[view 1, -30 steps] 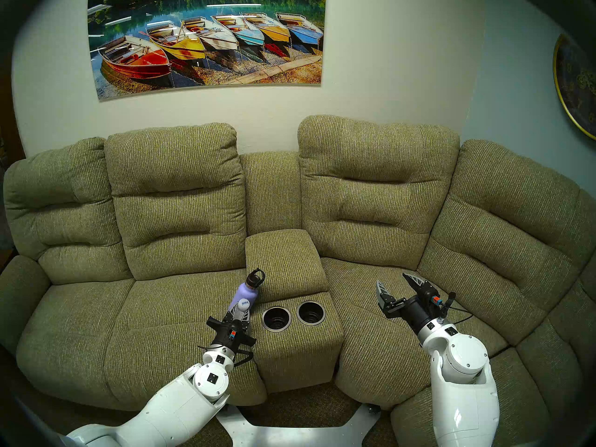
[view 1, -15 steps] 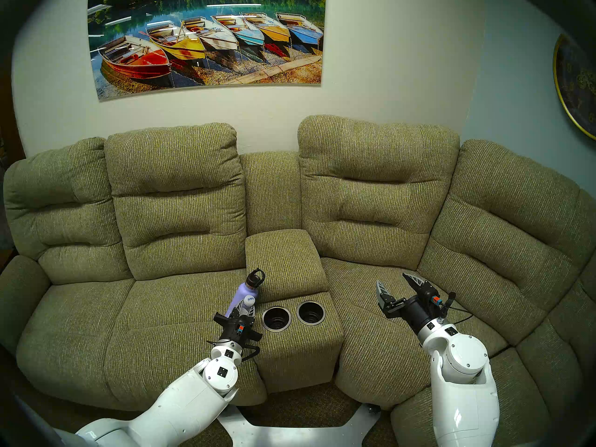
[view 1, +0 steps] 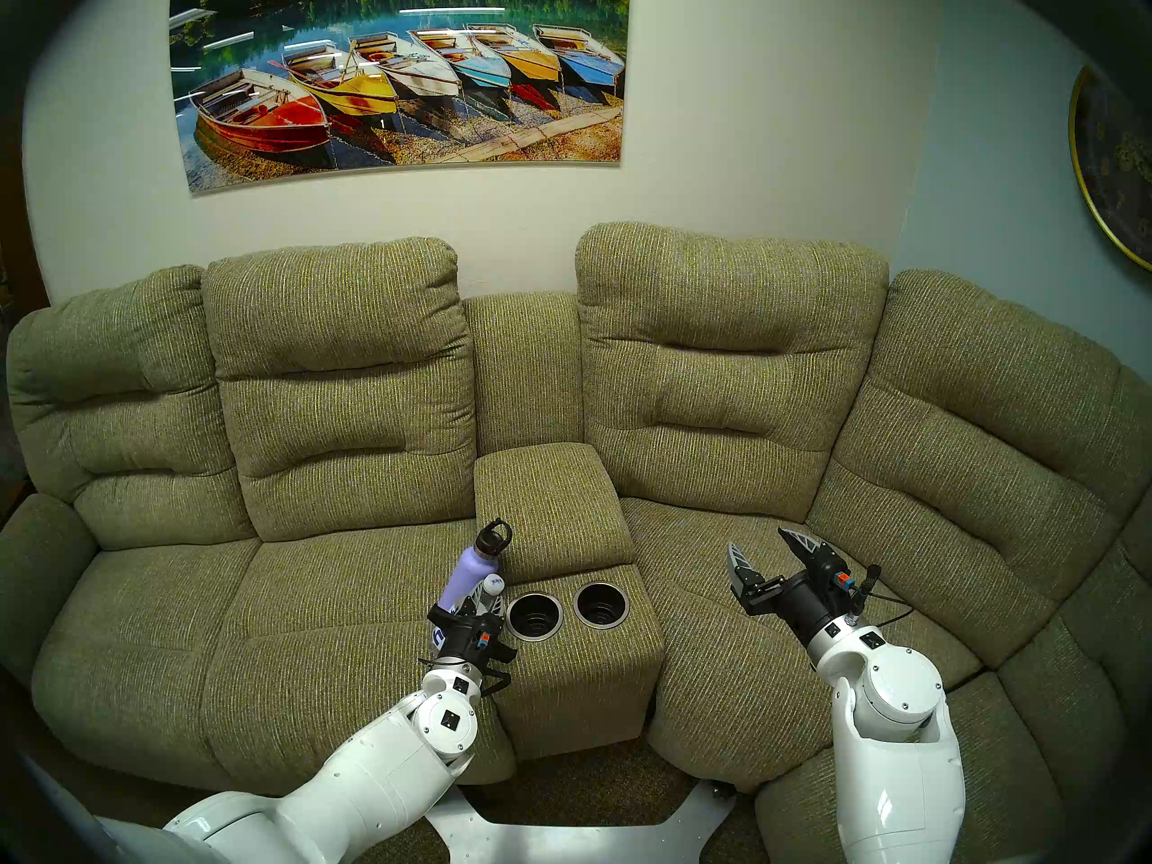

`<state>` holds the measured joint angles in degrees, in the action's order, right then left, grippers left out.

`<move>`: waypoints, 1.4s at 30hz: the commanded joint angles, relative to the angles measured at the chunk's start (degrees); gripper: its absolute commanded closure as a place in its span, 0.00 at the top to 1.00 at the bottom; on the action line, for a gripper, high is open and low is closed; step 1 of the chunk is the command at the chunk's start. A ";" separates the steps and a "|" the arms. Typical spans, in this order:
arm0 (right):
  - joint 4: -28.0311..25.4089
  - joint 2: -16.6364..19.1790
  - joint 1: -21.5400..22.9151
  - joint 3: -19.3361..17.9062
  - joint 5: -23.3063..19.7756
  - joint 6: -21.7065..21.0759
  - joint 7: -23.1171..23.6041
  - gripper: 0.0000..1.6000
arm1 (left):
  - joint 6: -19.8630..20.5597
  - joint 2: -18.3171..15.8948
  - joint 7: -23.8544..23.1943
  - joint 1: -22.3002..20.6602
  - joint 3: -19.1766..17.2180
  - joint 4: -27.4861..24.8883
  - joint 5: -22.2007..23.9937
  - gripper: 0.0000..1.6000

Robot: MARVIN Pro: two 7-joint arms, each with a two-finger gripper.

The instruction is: Take bottles out of cup holder

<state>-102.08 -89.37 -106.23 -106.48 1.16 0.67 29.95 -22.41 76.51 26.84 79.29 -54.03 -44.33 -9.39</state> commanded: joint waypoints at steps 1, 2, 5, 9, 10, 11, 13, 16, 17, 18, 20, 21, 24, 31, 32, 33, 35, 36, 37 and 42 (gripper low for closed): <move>-1.31 0.07 0.18 -0.14 -0.02 0.12 -0.07 1.00 | -1.50 1.21 2.72 -2.01 -0.11 -0.07 -1.16 0.45; -1.31 0.07 0.18 -0.14 -0.02 0.12 -0.07 1.00 | -1.58 1.20 2.90 -2.02 -0.07 -0.03 -1.24 0.64; -1.33 0.07 0.17 -0.14 -0.02 0.11 -0.08 1.00 | -1.50 1.09 3.30 -2.04 0.12 -0.08 -1.60 1.00; -1.35 0.06 0.16 -0.14 -0.01 0.09 -0.09 1.00 | -1.10 0.91 4.12 -2.08 0.56 -0.05 -2.64 1.00; -1.36 0.06 0.16 -0.14 -0.01 0.08 -0.09 1.00 | -1.12 0.93 4.23 -2.09 0.60 0.00 -2.70 1.00; -1.36 0.06 0.15 -0.14 -0.01 0.08 -0.09 1.00 | -1.20 0.95 4.30 -2.08 0.61 0.05 -2.73 1.00; -1.37 0.06 0.15 -0.14 0.00 0.07 -0.09 1.00 | -1.42 0.93 4.25 -1.99 0.55 -0.01 -2.58 1.00; -1.37 0.06 0.15 -0.14 0.00 0.07 -0.09 1.00 | -1.67 0.58 3.66 -1.54 0.27 -1.03 -1.92 1.00; -1.37 0.06 0.15 -0.14 0.00 0.08 -0.09 1.00 | -1.91 0.17 3.19 -1.37 0.35 -1.57 -1.87 1.00; -1.36 0.06 0.15 -0.14 -0.01 0.08 -0.09 1.00 | -2.46 -0.17 2.30 -0.97 0.04 -2.49 -1.04 1.00; -1.35 0.06 0.16 -0.14 -0.01 0.09 -0.09 1.00 | -2.60 -1.27 0.49 -0.35 0.20 -4.44 -0.67 1.00; -1.35 0.06 0.16 -0.14 -0.01 0.09 -0.09 1.00 | -2.71 -1.41 0.03 -0.04 -0.04 -5.12 -0.13 1.00; -1.36 0.06 0.16 -0.14 -0.01 0.09 -0.09 1.00 | -2.38 -1.99 -3.03 0.32 -0.04 -6.86 1.18 1.00; -1.32 0.07 0.17 -0.14 -0.02 0.11 -0.08 1.00 | -2.54 -1.51 -6.88 -0.84 0.34 -7.44 2.04 1.00; -1.30 0.07 0.18 -0.14 -0.02 0.12 -0.07 1.00 | -2.89 -1.38 -7.26 -1.16 0.35 -7.48 2.11 1.00; -1.29 0.07 0.19 -0.14 -0.02 0.13 -0.07 1.00 | -3.01 -1.40 -7.75 -1.40 0.42 -7.70 2.10 1.00; -1.24 0.08 0.22 -0.14 -0.03 0.16 -0.06 1.00 | -4.19 -1.64 -8.86 -1.80 0.49 -8.94 2.37 1.00; -1.22 0.09 0.23 -0.14 -0.04 0.17 -0.05 1.00 | -4.31 -1.71 -9.18 -1.85 0.42 -9.72 2.58 1.00; -1.20 0.09 0.23 -0.13 -0.04 0.18 -0.05 1.00 | -4.61 -1.76 -9.46 -1.86 0.30 -10.46 2.84 1.00; -1.09 0.10 0.29 -0.13 -0.05 0.22 -0.03 1.00 | -7.98 -2.83 -13.88 -2.16 0.73 -15.13 4.42 1.00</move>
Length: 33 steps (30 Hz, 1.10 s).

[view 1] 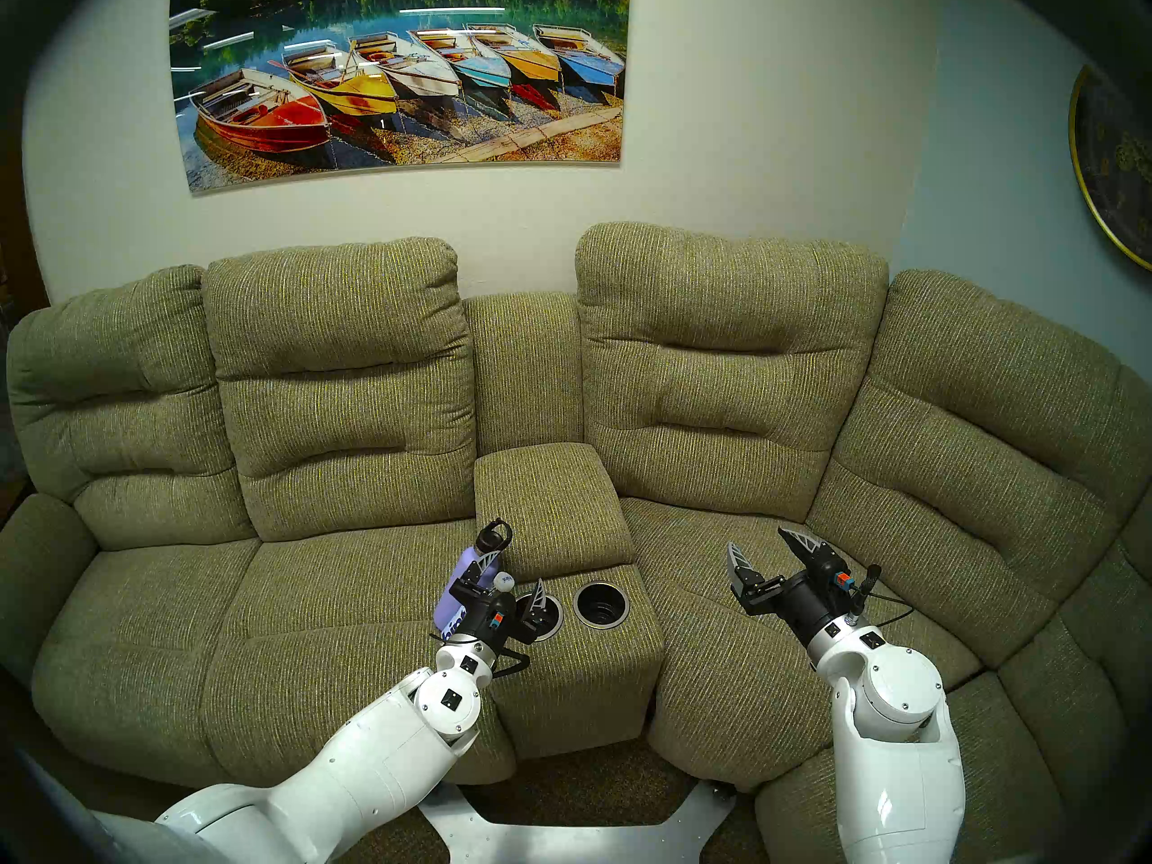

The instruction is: Take bottles out of cup holder

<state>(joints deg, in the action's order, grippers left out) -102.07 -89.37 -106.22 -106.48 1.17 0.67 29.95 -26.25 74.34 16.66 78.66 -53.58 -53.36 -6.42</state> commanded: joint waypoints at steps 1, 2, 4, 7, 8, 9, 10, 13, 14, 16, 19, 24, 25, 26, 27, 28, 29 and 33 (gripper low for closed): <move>-1.09 0.11 0.29 -0.13 -0.06 0.22 -0.03 1.00 | -5.15 -0.75 -4.45 -1.67 0.48 -6.52 1.65 1.00; -1.07 0.11 0.30 -0.13 -0.06 0.23 -0.03 1.00 | -5.51 -0.89 -5.43 -1.40 0.38 -7.56 2.51 1.00; -1.06 0.11 0.31 -0.13 -0.06 0.23 -0.02 1.00 | -6.83 -1.22 -7.14 -1.28 0.30 -9.24 3.81 1.00; -1.03 0.11 0.32 -0.13 -0.07 0.23 -0.02 1.00 | -8.62 -1.88 -9.64 -1.20 0.16 -11.60 5.72 1.00; -1.04 0.11 0.32 -0.13 -0.07 0.23 -0.02 1.00 | -9.13 -2.04 -10.36 -1.21 0.08 -12.05 6.38 1.00; -1.04 0.11 0.32 -0.13 -0.07 0.23 -0.02 1.00 | -9.12 -2.51 -10.90 -0.92 0.06 -13.16 6.72 1.00; -1.05 0.11 0.32 -0.13 -0.07 0.23 -0.02 1.00 | -9.44 -2.74 -11.44 -0.81 0.01 -13.60 7.25 1.00; -1.08 0.11 0.30 -0.13 -0.06 0.23 -0.02 1.00 | -9.43 -4.20 -13.30 0.40 -0.40 -16.38 9.40 1.00; -1.09 0.11 0.30 -0.13 -0.06 0.23 -0.02 1.00 | -8.72 -5.02 -13.84 1.22 -0.55 -18.16 10.07 1.00; -1.12 0.10 0.28 -0.13 -0.06 0.22 -0.03 1.00 | -8.69 -5.78 -14.86 1.76 -0.69 -18.84 11.17 1.00; -1.14 0.10 0.27 -0.14 -0.06 0.21 -0.03 1.00 | -7.61 -7.29 -16.28 3.16 -1.01 -21.13 12.93 1.00; -1.19 0.09 0.24 -0.14 -0.05 0.19 -0.04 1.00 | -5.71 -9.32 -17.82 4.90 -1.41 -24.06 14.94 1.00; -1.21 0.09 0.24 -0.14 -0.05 0.19 -0.04 1.00 | -4.07 -10.30 -17.76 5.89 -1.68 -26.24 15.19 1.00; -1.22 0.09 0.23 -0.14 -0.05 0.18 -0.04 1.00 | -4.56 -10.15 -18.05 5.59 -1.69 -25.43 15.38 1.00; -1.24 0.09 0.22 -0.14 -0.04 0.17 -0.05 1.00 | -1.15 -11.88 -17.74 7.44 -2.20 -29.75 15.90 1.00; -1.26 0.08 0.21 -0.14 -0.04 0.16 -0.05 1.00 | 0.31 -12.70 -17.68 8.17 -2.54 -31.51 16.16 1.00; -1.26 0.08 0.21 -0.14 -0.04 0.16 -0.05 1.00 | 0.31 -12.70 -17.68 8.17 -2.54 -31.51 16.16 1.00; -1.31 0.07 0.18 -0.14 -0.03 0.12 -0.07 1.00 | 1.73 -13.14 -17.99 8.67 -3.08 -32.60 16.99 1.00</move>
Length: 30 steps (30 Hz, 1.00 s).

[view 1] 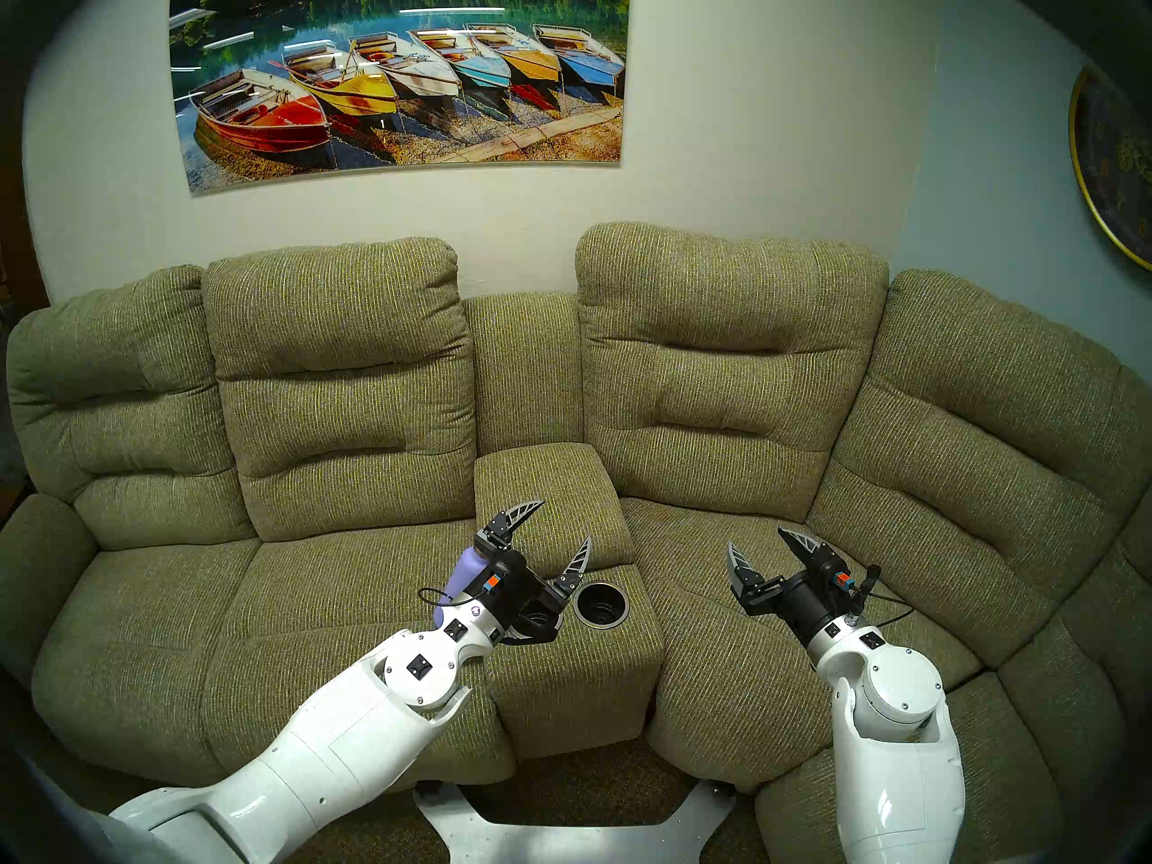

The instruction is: Take bottles out of cup holder

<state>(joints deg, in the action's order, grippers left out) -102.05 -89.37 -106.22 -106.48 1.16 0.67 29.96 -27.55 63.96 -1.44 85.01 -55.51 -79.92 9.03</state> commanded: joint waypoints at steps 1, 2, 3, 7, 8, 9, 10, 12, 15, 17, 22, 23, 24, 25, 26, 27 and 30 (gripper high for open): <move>-1.34 0.07 0.18 -0.14 -0.02 0.12 -0.08 1.00 | 3.60 -2.96 0.14 2.54 -1.25 -6.58 1.63 1.00; -1.34 0.07 0.18 -0.14 -0.02 0.12 -0.08 1.00 | 3.60 -2.96 0.14 2.54 -1.25 -6.58 1.63 1.00; -1.35 0.07 0.17 -0.14 -0.02 0.11 -0.08 1.00 | 4.63 -3.31 0.24 2.97 -1.42 -7.58 1.76 1.00; -1.39 0.06 0.15 -0.14 -0.01 0.08 -0.09 1.00 | 7.30 -4.02 0.51 3.92 -1.93 -9.79 2.03 1.00; -1.39 0.06 0.15 -0.14 0.00 0.08 -0.09 1.00 | 7.53 -4.05 0.53 3.98 -1.97 -9.93 2.06 1.00; -1.40 0.06 0.15 -0.14 0.00 0.07 -0.09 1.00 | 7.68 -4.07 0.56 4.01 -2.00 -10.01 2.07 1.00; -1.40 0.06 0.15 -0.14 0.00 0.07 -0.09 1.00 | 7.68 -4.07 0.56 4.01 -2.00 -10.01 2.07 1.00; -1.40 0.06 0.15 -0.14 0.00 0.07 -0.10 1.00 | 7.96 -4.14 0.65 4.06 -2.01 -10.18 2.11 1.00; -1.40 0.06 0.15 -0.14 0.00 0.07 -0.09 1.00 | 8.09 -4.19 0.71 4.08 -1.99 -10.26 2.14 1.00; -1.40 0.06 0.15 -0.14 0.00 0.07 -0.09 1.00 | 8.16 -4.22 0.75 4.07 -1.96 -10.29 2.16 1.00; -1.39 0.06 0.15 -0.14 0.00 0.08 -0.09 1.00 | 8.25 -4.30 0.85 4.05 -1.88 -10.34 2.22 1.00; -1.39 0.06 0.15 -0.14 0.00 0.08 -0.09 1.00 | 8.25 -4.30 0.85 4.05 -1.88 -10.34 2.22 1.00; -1.39 0.06 0.15 -0.14 0.00 0.08 -0.09 1.00 | 8.25 -4.32 0.87 4.04 -1.86 -10.35 2.23 1.00; -1.39 0.06 0.15 -0.14 0.00 0.08 -0.09 1.00 | 8.25 -4.33 0.88 4.03 -1.84 -10.35 2.24 1.00; -1.39 0.06 0.15 -0.14 0.00 0.08 -0.09 1.00 | 8.25 -4.35 0.91 4.02 -1.81 -10.36 2.26 1.00; -1.39 0.06 0.15 -0.14 0.00 0.08 -0.09 1.00 | 8.24 -4.37 0.92 4.01 -1.79 -10.36 2.27 1.00; -1.39 0.06 0.15 -0.14 0.00 0.08 -0.09 1.00 | 8.23 -4.42 0.98 3.98 -1.73 -10.36 2.31 1.00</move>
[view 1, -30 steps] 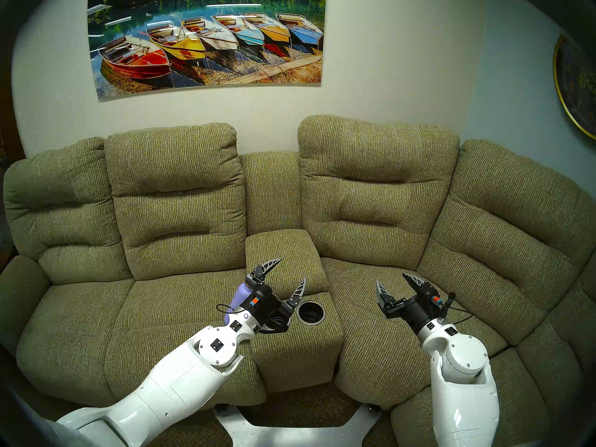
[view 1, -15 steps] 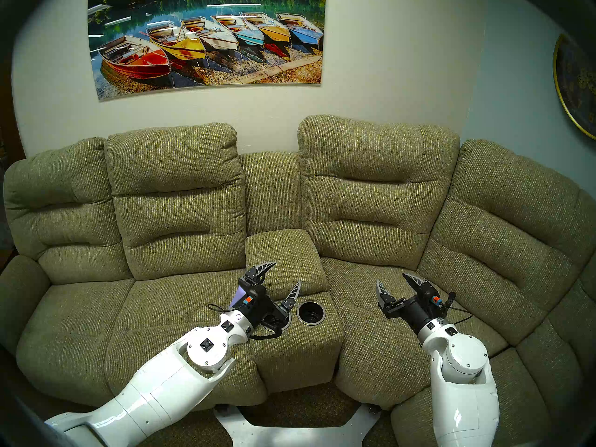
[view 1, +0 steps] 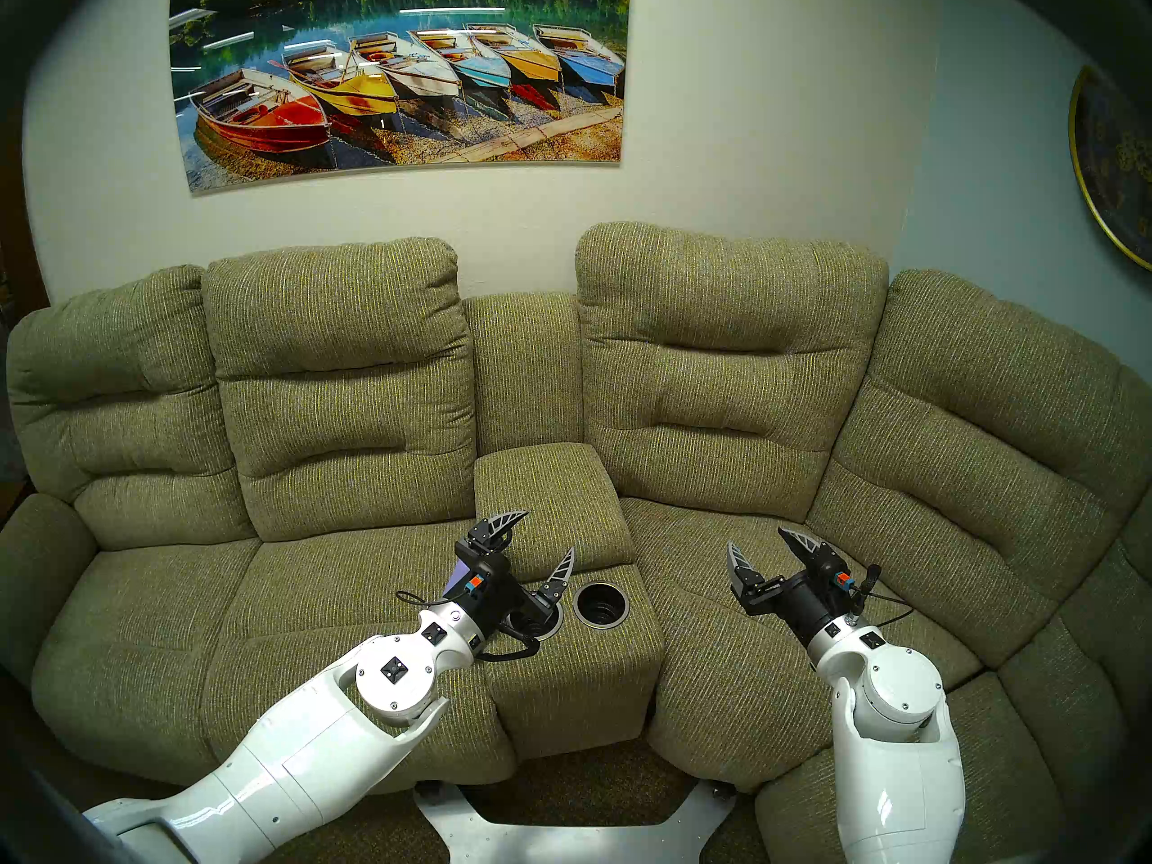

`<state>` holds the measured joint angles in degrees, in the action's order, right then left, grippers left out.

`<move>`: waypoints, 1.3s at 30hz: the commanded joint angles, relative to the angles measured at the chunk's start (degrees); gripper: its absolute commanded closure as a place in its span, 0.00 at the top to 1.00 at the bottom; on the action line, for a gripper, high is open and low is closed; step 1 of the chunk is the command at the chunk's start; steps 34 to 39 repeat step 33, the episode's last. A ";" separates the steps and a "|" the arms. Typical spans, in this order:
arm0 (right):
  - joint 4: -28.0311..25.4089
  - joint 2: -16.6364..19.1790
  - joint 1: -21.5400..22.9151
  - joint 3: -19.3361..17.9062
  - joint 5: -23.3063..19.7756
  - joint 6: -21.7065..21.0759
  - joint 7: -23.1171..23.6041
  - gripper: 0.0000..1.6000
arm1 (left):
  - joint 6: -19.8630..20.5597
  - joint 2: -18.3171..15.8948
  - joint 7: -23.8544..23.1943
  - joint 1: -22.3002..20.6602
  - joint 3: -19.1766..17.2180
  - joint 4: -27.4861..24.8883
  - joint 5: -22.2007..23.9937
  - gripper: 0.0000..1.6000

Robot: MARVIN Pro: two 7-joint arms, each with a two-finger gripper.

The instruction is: Take bottles out of cup holder

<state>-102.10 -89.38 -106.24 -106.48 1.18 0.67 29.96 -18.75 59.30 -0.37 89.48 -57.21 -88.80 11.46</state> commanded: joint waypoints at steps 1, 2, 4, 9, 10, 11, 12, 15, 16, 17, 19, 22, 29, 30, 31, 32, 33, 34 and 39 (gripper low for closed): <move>-1.34 0.06 0.16 -0.14 -0.01 0.08 -0.09 1.00 | -0.57 0.23 -0.08 -0.50 -0.01 -1.49 -0.11 1.00; -1.34 0.06 0.16 -0.14 -0.01 0.08 -0.09 1.00 | -0.58 0.22 -0.06 -0.50 0.01 -1.49 -0.11 1.00; -1.34 0.06 0.16 -0.14 -0.01 0.08 -0.09 1.00 | -0.58 0.19 -0.03 -0.52 0.04 -1.49 -0.08 1.00; -1.35 0.06 0.16 -0.14 -0.01 0.08 -0.09 1.00 | -0.59 0.15 0.02 -0.55 0.11 -1.49 -0.05 1.00; -1.35 0.06 0.16 -0.14 -0.01 0.08 -0.09 1.00 | -0.59 0.14 0.03 -0.56 0.12 -1.49 -0.04 1.00; -1.35 0.06 0.16 -0.14 -0.01 0.08 -0.09 1.00 | -0.59 0.13 0.04 -0.56 0.13 -1.49 -0.04 1.00; -1.35 0.06 0.16 -0.14 -0.01 0.08 -0.09 1.00 | -0.59 0.13 0.04 -0.57 0.14 -1.49 -0.03 1.00; -1.35 0.06 0.16 -0.14 -0.01 0.08 -0.09 1.00 | -0.60 0.11 0.07 -0.58 0.16 -1.49 -0.02 1.00; -1.35 0.06 0.16 -0.14 -0.01 0.08 -0.09 1.00 | -0.60 0.10 0.07 -0.59 0.17 -1.49 -0.01 1.00; -1.35 0.06 0.16 -0.14 -0.01 0.08 -0.09 1.00 | -0.60 0.10 0.08 -0.59 0.18 -1.49 -0.01 1.00; -1.35 0.06 0.16 -0.14 -0.01 0.07 -0.09 1.00 | -0.60 0.08 0.09 -0.60 0.20 -1.50 0.00 1.00; -1.35 0.06 0.16 -0.14 -0.01 0.07 -0.09 1.00 | -0.60 0.07 0.12 -0.61 0.22 -1.50 0.02 1.00; -1.35 0.06 0.16 -0.14 -0.01 0.07 -0.09 1.00 | -0.61 0.03 0.16 -0.64 0.28 -1.50 0.05 1.00; -1.35 0.06 0.16 -0.14 -0.01 0.07 -0.09 1.00 | -0.61 0.03 0.16 -0.64 0.28 -1.50 0.05 1.00; -1.35 0.07 0.16 -0.13 -0.02 0.07 -0.10 1.00 | -0.61 0.03 0.16 -0.64 0.29 -1.50 0.05 1.00; -1.35 0.07 0.16 -0.13 -0.02 0.07 -0.10 1.00 | -0.61 0.02 0.17 -0.65 0.29 -1.50 0.05 1.00; -1.35 0.07 0.16 -0.13 -0.02 0.07 -0.10 1.00 | -0.61 0.02 0.17 -0.65 0.29 -1.50 0.05 1.00; -1.35 0.07 0.16 -0.13 -0.02 0.07 -0.10 1.00 | -0.61 0.02 0.17 -0.65 0.29 -1.50 0.05 1.00; -1.35 0.07 0.16 -0.13 -0.02 0.07 -0.10 1.00 | -0.61 0.02 0.17 -0.65 0.29 -1.50 0.05 1.00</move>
